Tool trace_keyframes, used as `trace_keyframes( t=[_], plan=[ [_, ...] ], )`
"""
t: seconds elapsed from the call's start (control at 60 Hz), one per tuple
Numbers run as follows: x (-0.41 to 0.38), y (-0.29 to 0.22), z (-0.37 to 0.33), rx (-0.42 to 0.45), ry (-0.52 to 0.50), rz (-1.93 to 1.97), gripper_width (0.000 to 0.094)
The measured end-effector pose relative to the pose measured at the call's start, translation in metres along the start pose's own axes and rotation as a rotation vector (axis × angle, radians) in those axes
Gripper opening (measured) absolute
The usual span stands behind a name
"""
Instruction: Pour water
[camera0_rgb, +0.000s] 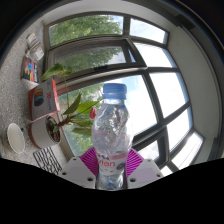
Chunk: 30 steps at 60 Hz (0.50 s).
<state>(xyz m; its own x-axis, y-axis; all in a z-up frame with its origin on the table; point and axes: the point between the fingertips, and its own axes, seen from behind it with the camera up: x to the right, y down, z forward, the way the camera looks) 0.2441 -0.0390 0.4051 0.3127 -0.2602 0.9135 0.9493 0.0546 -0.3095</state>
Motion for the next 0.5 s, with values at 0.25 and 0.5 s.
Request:
trace_keyframes(
  t=[0.25,0.5],
  plan=[
    [-0.015,0.051,-0.030,-0.095,-0.081,0.930,0.0305],
    [-0.172,0.119,-0.047,-0.254,-0.281,1.167,0.0305]
  ],
)
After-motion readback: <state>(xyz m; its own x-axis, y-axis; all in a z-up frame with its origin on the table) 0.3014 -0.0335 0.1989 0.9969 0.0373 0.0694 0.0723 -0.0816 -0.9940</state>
